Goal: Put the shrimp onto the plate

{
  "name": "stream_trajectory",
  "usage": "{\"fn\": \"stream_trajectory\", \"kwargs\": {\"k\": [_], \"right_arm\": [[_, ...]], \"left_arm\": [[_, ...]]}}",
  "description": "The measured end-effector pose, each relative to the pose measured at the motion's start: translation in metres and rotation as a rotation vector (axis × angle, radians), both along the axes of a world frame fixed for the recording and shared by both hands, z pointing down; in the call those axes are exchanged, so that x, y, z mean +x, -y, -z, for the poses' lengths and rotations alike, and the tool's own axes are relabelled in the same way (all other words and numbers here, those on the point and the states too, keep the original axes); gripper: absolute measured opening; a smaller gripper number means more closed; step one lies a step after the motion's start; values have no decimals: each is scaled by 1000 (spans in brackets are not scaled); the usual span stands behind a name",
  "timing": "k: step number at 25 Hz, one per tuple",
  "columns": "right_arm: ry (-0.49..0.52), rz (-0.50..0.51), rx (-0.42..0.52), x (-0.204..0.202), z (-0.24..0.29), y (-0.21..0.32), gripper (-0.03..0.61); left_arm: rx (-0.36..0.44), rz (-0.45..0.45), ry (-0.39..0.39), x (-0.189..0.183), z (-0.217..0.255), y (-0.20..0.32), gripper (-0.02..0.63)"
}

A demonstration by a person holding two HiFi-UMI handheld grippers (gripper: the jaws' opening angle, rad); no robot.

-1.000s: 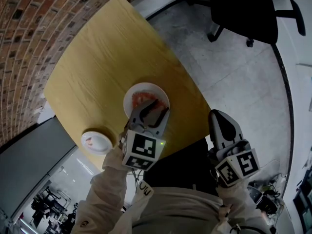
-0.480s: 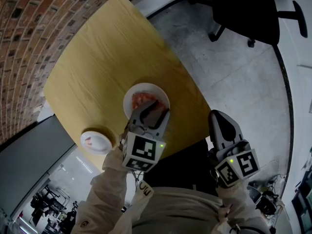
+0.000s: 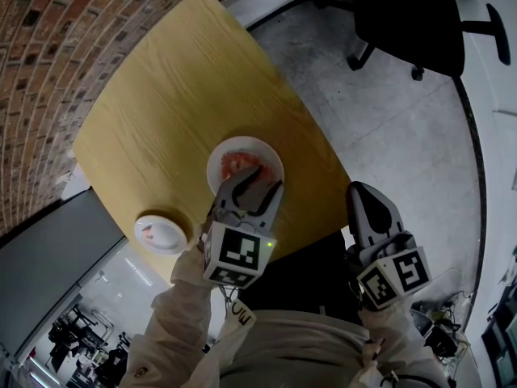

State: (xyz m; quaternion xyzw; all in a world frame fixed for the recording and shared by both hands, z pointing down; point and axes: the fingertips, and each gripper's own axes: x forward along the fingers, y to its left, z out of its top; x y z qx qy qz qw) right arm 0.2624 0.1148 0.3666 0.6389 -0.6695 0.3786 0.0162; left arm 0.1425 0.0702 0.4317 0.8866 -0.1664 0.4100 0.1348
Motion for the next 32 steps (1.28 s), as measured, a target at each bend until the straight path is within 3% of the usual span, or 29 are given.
{"fn": "stream_trajectory", "kwargs": {"k": [9, 22, 32], "right_arm": [[6, 93, 11, -33, 11, 19, 23], [10, 353, 51, -136, 22, 61, 23], [34, 518, 41, -223, 22, 71, 25]], "left_arm": [[16, 98, -4, -38, 18, 9, 155], [59, 357, 44, -159, 27, 15, 155], [82, 508, 134, -260, 31, 6, 155]]}}
